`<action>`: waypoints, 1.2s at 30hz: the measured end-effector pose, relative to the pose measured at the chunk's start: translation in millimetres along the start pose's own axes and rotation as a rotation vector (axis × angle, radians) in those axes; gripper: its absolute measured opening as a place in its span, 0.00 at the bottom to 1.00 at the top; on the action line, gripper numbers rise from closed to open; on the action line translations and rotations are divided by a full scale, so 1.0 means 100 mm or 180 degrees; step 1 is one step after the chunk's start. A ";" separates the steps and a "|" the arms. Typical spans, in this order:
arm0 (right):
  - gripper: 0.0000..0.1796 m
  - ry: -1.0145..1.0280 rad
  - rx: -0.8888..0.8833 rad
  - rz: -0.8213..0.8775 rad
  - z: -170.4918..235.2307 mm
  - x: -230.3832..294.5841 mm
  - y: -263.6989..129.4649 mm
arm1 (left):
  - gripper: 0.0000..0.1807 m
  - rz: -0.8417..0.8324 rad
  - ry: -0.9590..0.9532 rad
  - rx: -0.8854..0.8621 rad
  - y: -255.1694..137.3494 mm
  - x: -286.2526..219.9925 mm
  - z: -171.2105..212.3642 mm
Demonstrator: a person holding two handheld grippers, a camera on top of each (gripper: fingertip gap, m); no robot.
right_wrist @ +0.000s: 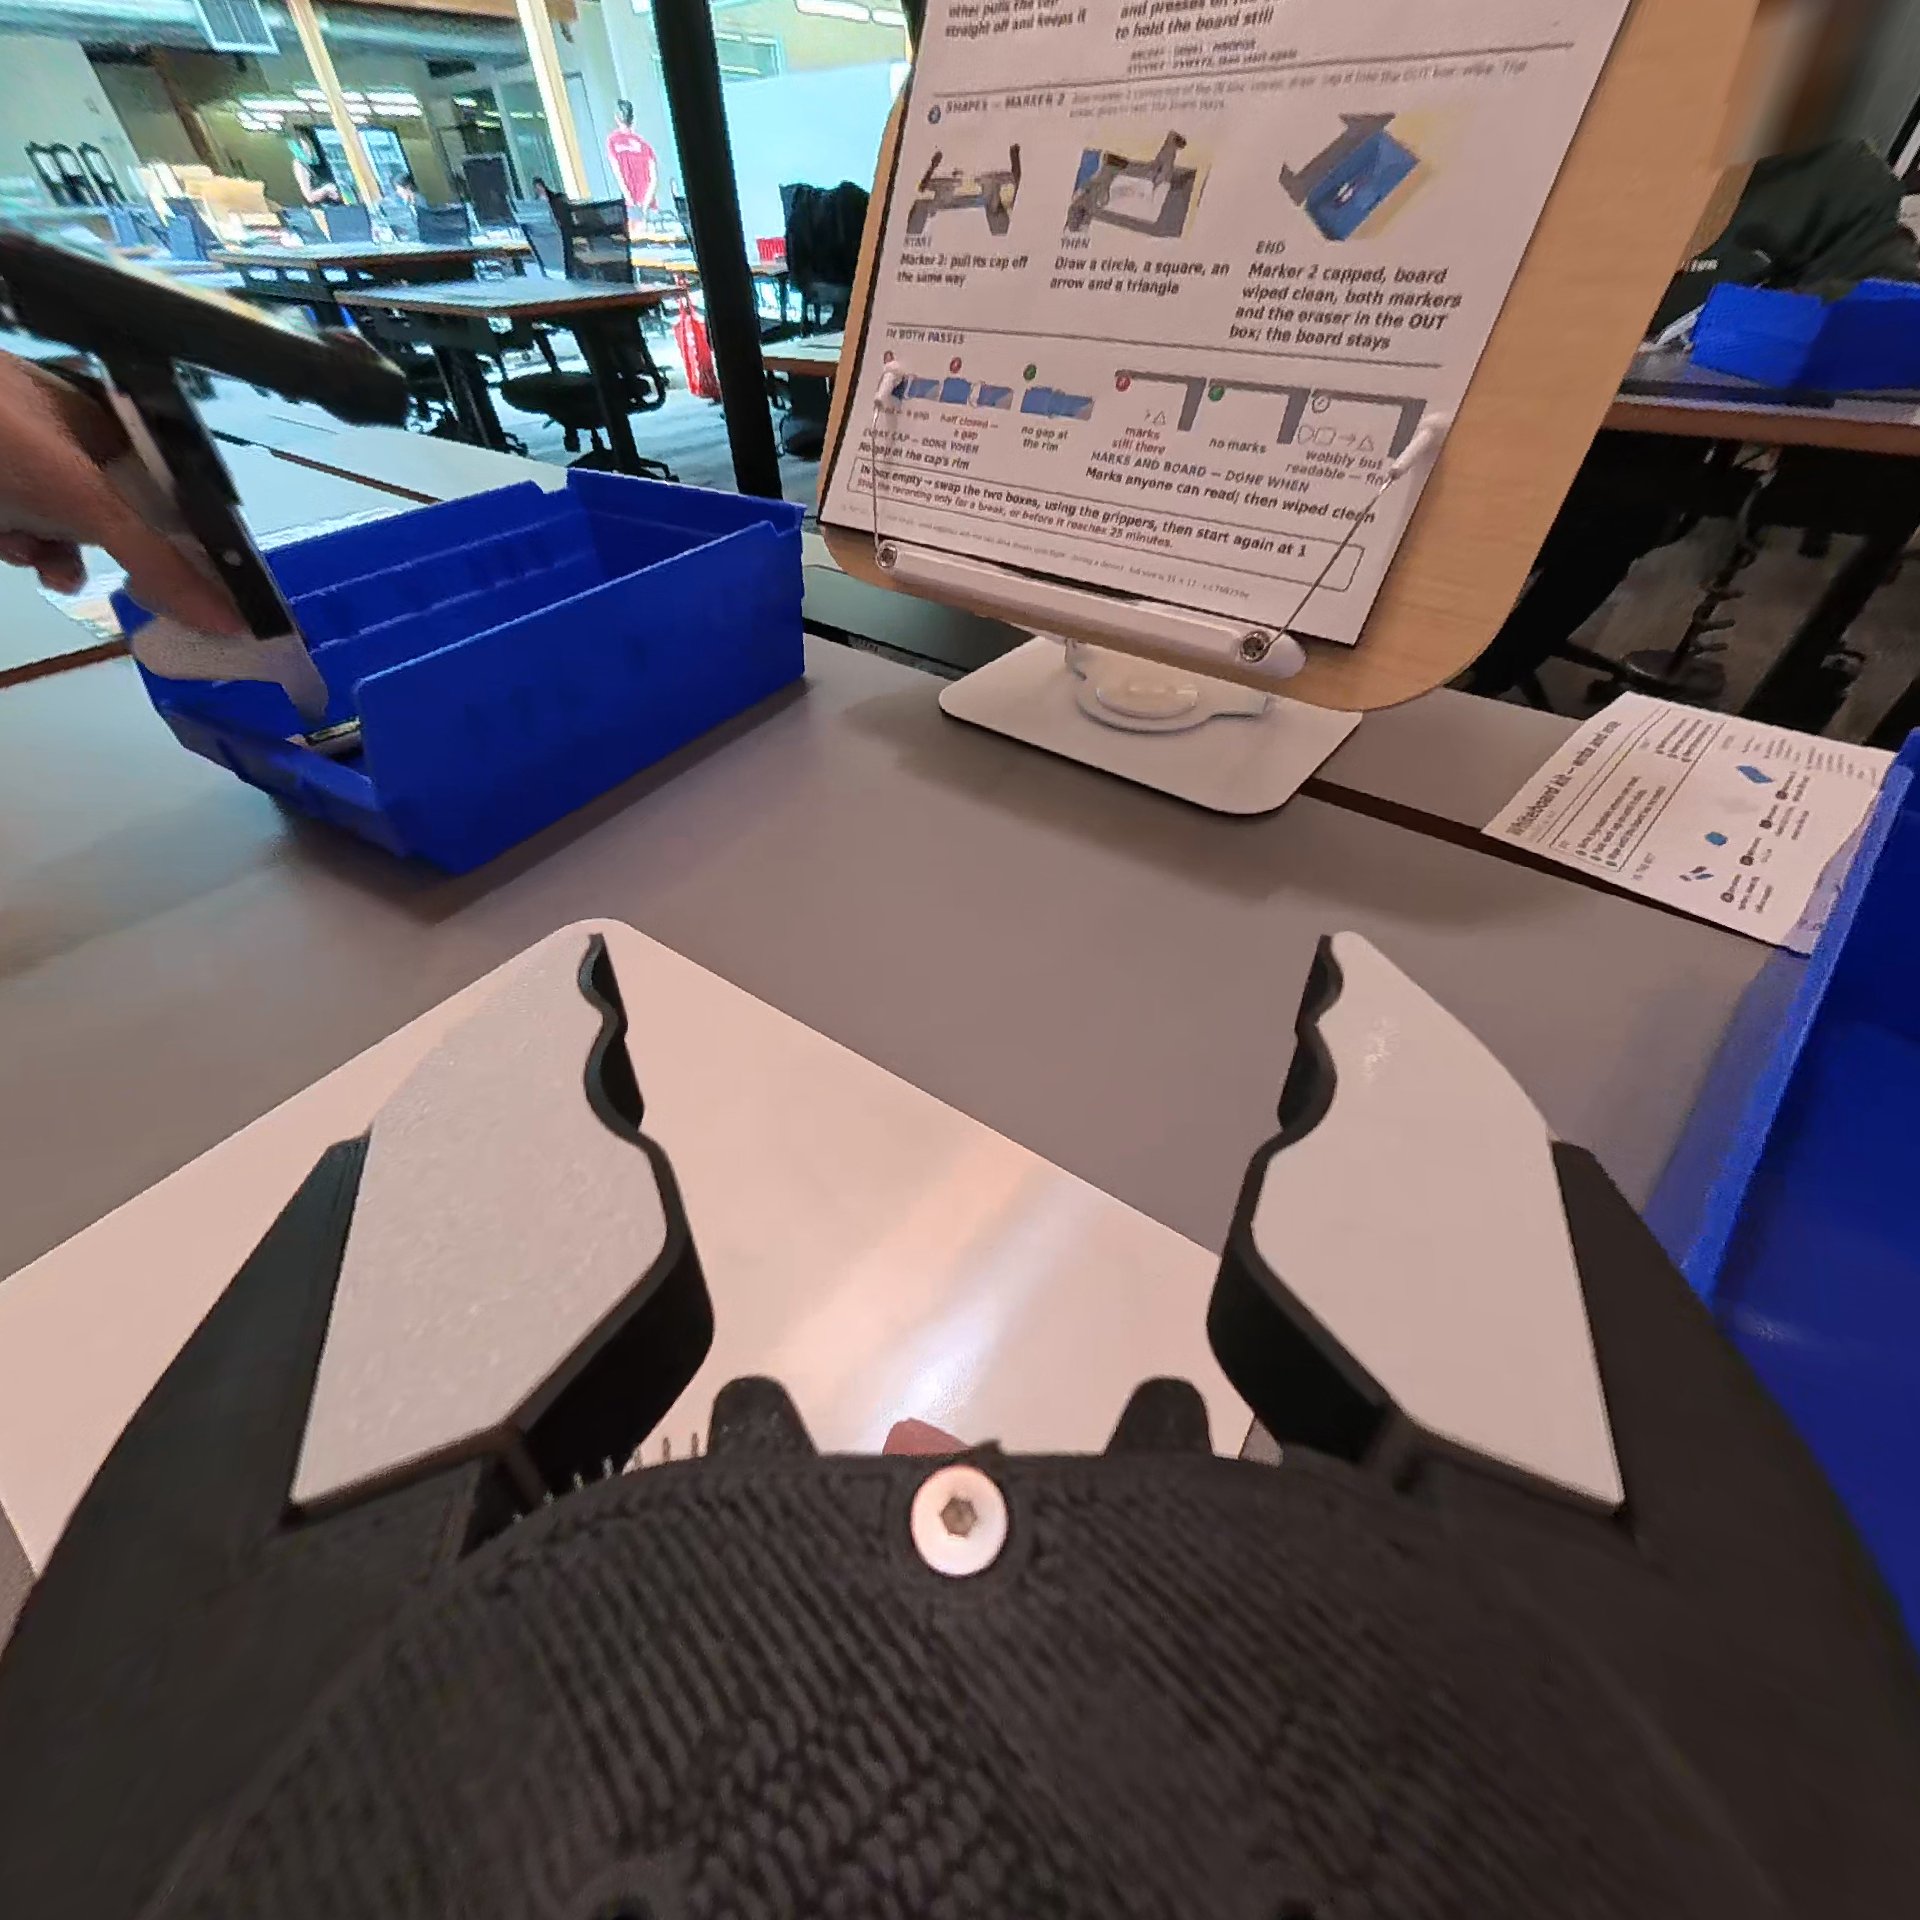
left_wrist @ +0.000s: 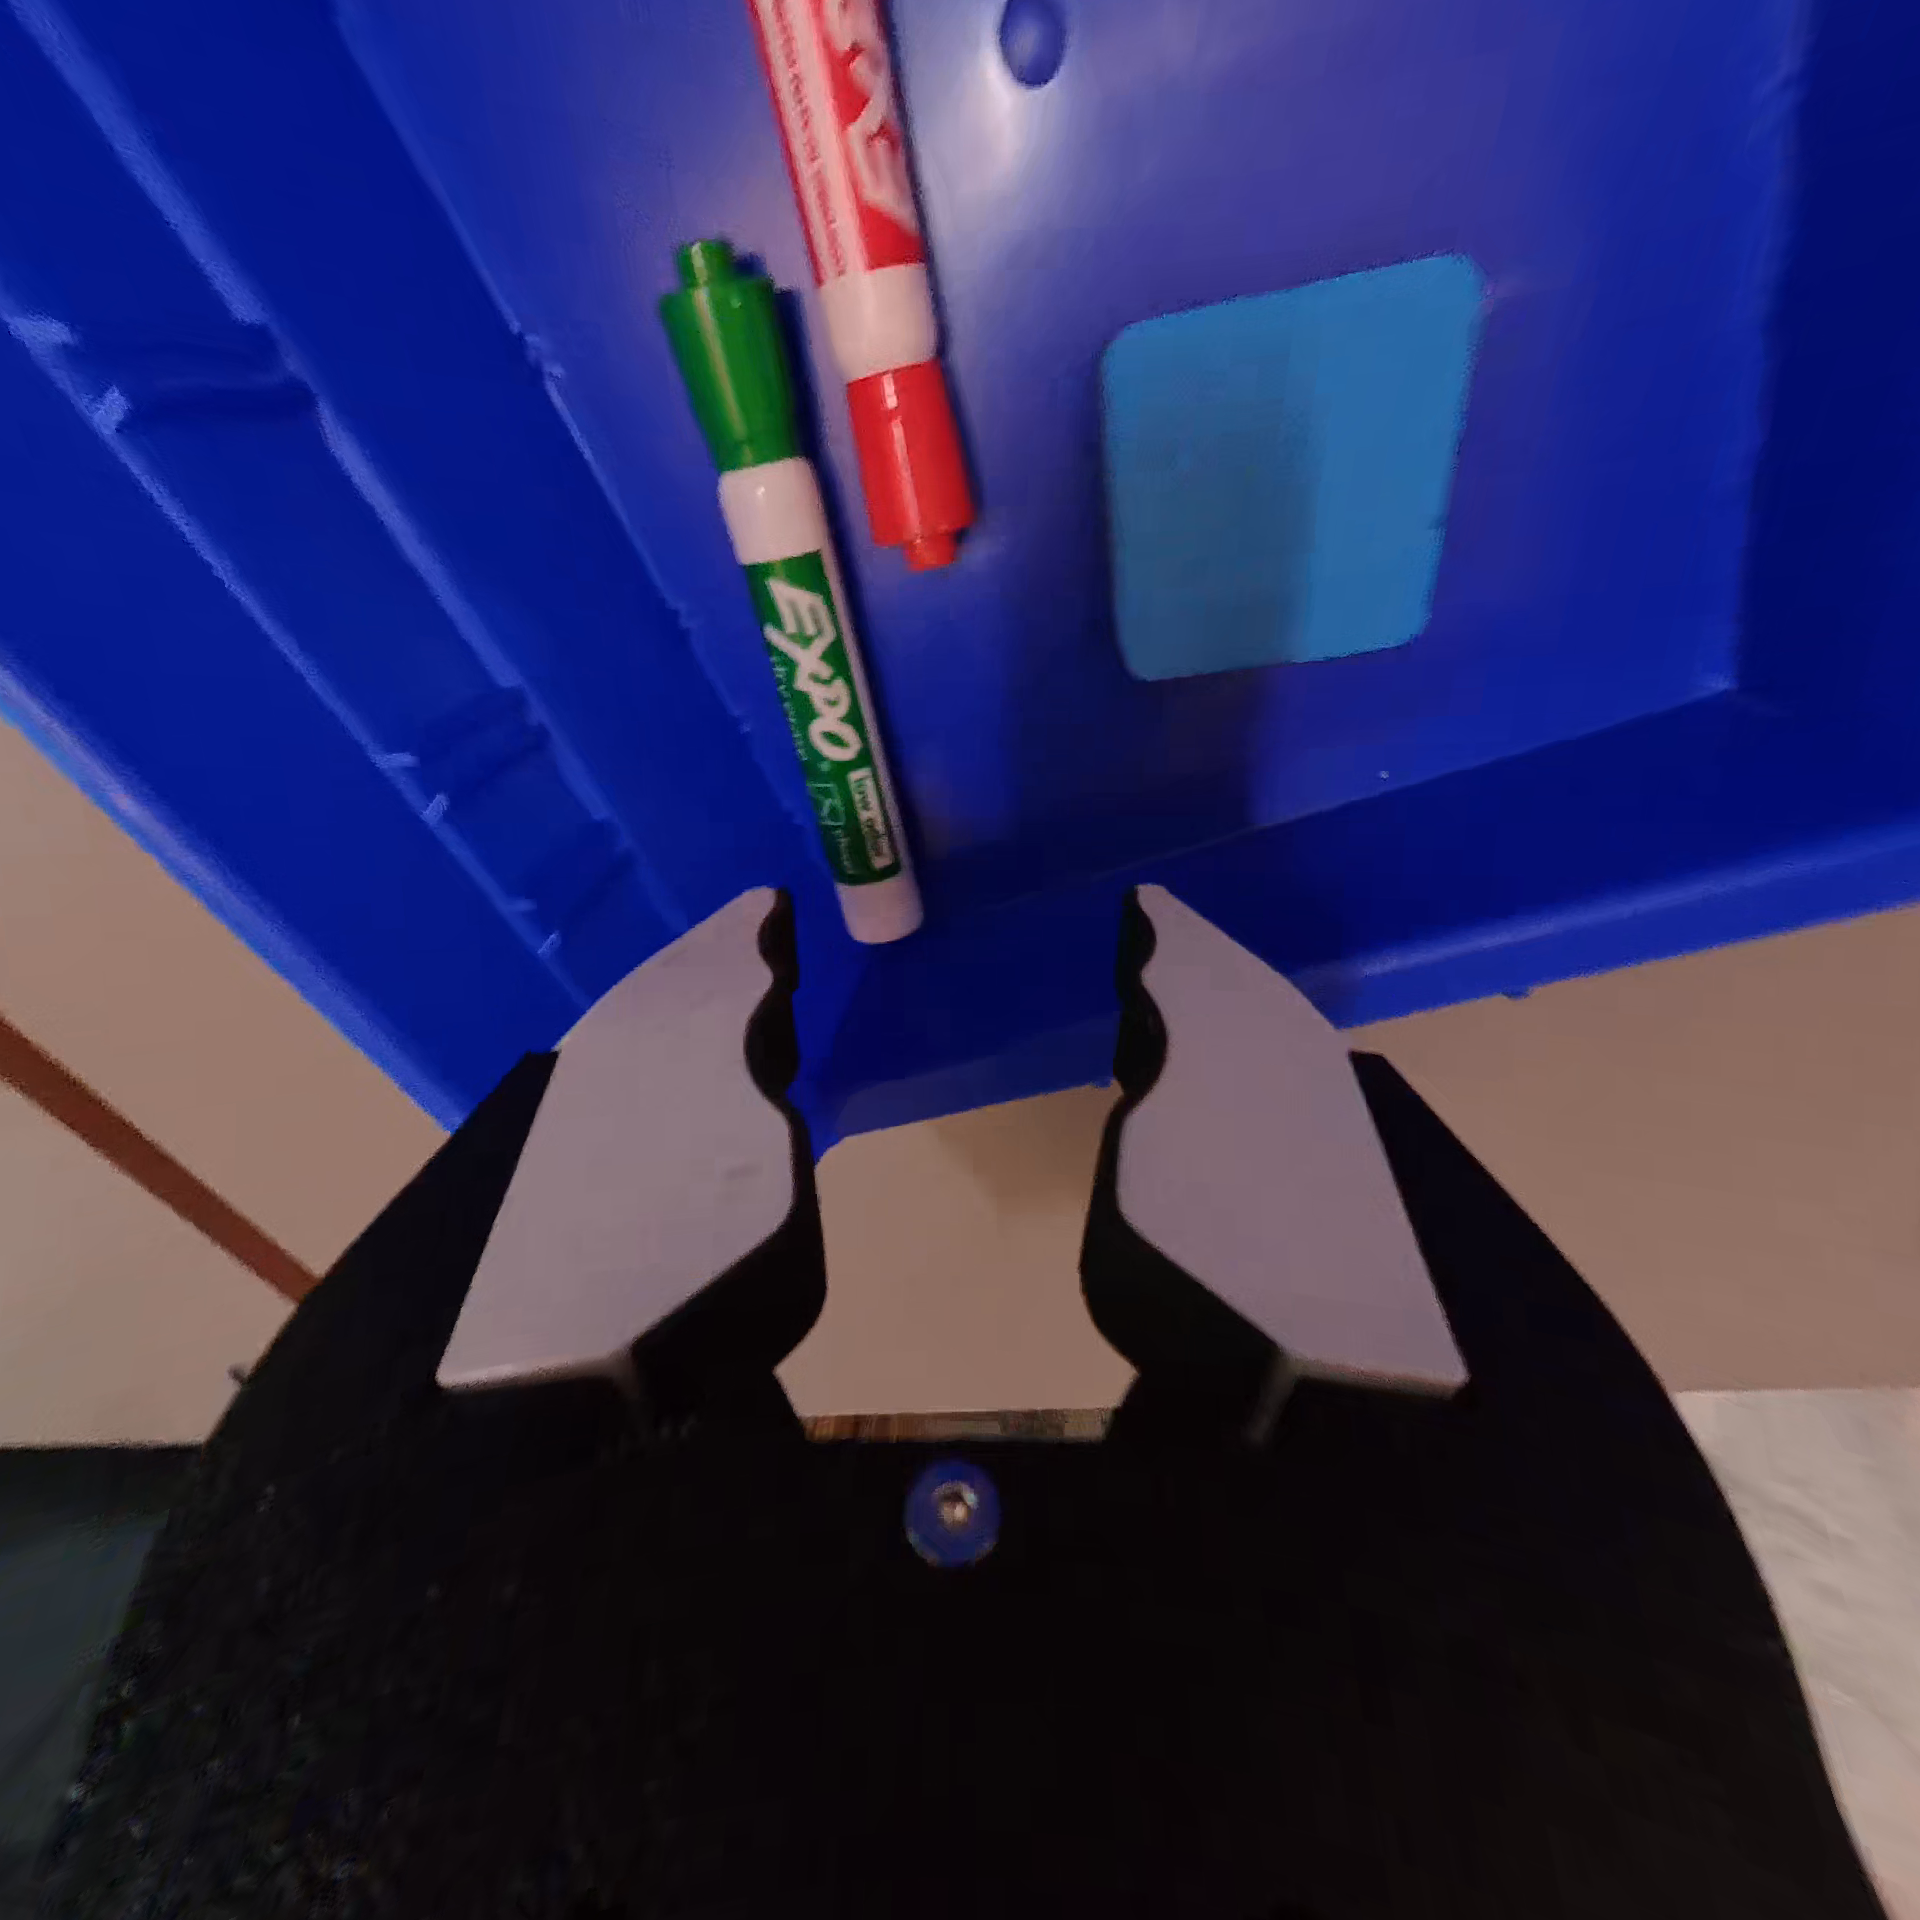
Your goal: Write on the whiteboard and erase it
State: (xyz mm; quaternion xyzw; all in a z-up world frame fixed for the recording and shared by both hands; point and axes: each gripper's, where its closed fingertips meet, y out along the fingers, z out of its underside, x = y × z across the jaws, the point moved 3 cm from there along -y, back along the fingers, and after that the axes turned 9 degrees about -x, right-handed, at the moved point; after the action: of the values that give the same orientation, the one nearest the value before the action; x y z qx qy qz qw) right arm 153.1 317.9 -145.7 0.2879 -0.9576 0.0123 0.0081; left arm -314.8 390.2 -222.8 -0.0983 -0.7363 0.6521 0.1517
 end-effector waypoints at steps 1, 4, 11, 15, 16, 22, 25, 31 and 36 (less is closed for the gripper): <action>0.68 -0.0017 0.0004 0.0005 -0.01 -0.01 -0.01 | 0.31 -0.0070 -0.0036 0.0055 0.03 0.02 0.00; 0.68 -0.0067 0.0021 0.0050 -0.02 -0.06 -0.05 | 0.29 -0.0141 -0.0180 0.0222 0.13 0.04 0.02; 0.68 0.0021 -0.0028 0.0062 -0.06 -0.16 -0.13 | 0.26 -0.0546 -0.0184 0.0502 0.24 0.09 0.03; 0.68 0.0006 -0.0029 0.0063 -0.07 -0.18 -0.15 | 0.24 -0.0733 -0.0166 0.0546 0.30 0.13 -0.02; 0.68 0.0013 -0.0027 0.0051 -0.07 -0.18 -0.15 | 0.23 -0.0764 -0.0162 0.0573 0.31 0.13 -0.03; 0.68 0.0054 0.0021 -0.0001 -0.03 -0.17 -0.14 | 0.17 -0.0492 -0.0298 0.0607 0.40 0.12 -0.07; 0.68 0.0056 0.0023 0.0001 -0.03 -0.17 -0.15 | 0.14 -0.0234 -0.0484 0.0620 0.42 0.10 -0.07; 0.67 0.0090 0.0041 -0.0017 -0.01 -0.17 -0.15 | 0.11 -0.0045 -0.0157 0.0479 0.42 0.08 -0.07; 0.62 0.0001 0.0111 -0.0282 0.03 -0.01 -0.10 | 0.10 -0.0383 0.0468 0.0041 -0.01 0.07 -0.15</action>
State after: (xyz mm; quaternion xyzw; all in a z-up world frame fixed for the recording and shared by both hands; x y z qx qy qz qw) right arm 159.5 310.1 -148.7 0.3300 -0.9435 0.0286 0.0038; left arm -315.4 406.6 -219.3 -0.1005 -0.7235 0.6376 0.2448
